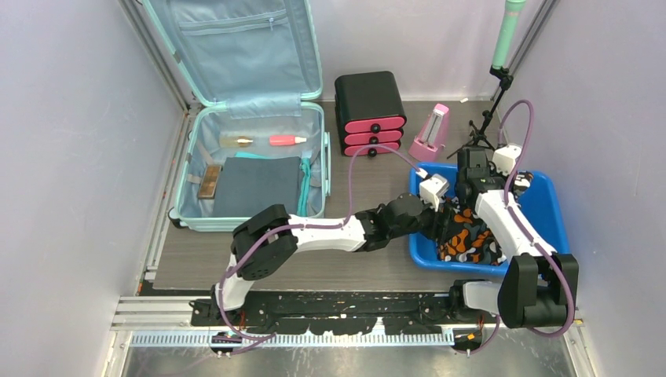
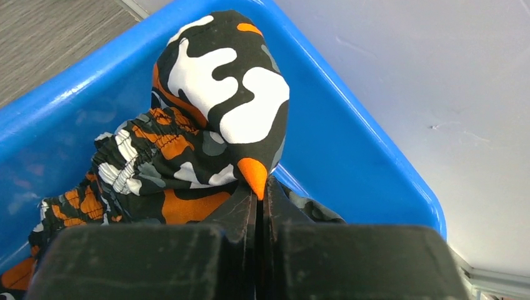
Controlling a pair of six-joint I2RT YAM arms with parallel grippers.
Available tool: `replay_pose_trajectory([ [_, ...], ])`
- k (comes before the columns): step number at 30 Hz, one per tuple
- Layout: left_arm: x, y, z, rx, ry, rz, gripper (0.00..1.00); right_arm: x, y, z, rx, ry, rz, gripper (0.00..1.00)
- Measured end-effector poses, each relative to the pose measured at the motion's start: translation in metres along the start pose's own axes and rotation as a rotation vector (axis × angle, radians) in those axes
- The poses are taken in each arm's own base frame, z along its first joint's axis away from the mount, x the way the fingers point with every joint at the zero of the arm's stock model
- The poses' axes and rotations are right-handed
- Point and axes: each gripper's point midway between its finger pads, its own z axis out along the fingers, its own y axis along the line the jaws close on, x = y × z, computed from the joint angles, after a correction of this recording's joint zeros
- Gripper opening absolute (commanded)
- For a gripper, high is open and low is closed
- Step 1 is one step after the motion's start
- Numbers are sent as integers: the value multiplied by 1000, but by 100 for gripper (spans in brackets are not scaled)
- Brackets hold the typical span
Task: Open, take out, and arrange the luggage
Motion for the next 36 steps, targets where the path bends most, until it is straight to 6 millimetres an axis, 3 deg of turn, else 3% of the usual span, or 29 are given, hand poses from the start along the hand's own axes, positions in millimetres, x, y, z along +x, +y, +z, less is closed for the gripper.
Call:
replay_pose_trajectory([
  [1, 0, -4, -1, 5, -3, 8, 59, 1, -1, 0, 2, 3, 0, 35],
  [2, -2, -8, -3, 13, -6, 15, 59, 2, -1, 1, 4, 4, 9, 53],
  [3, -3, -12, -4, 20, -8, 23, 59, 1, -2, 0, 7, 2, 10, 62],
  [5, -6, -18, -6, 31, -14, 29, 61, 0, -7, -2, 13, 1, 22, 68],
  [9, -16, -30, -20, 52, -33, 52, 68, -16, -15, -8, 17, -9, 42, 70],
  [13, -22, -29, -42, 47, -61, 89, 69, -37, -19, -17, -15, -14, 80, 68],
  [18, -23, -16, -66, -5, -72, 144, 70, -47, -1, -31, -176, 30, 157, 66],
  [23, -32, -3, -95, -79, -77, 206, 72, -26, 30, -50, -396, 126, 213, 67],
  [27, -55, 7, -127, -181, -86, 256, 73, 17, 56, -62, -552, 215, 215, 65],
  [31, -80, 18, -168, -289, -102, 311, 74, 58, 71, -67, -613, 313, 201, 58],
  [36, -98, 45, -220, -441, -89, 348, 75, 84, 92, -66, -619, 414, 219, 57],
])
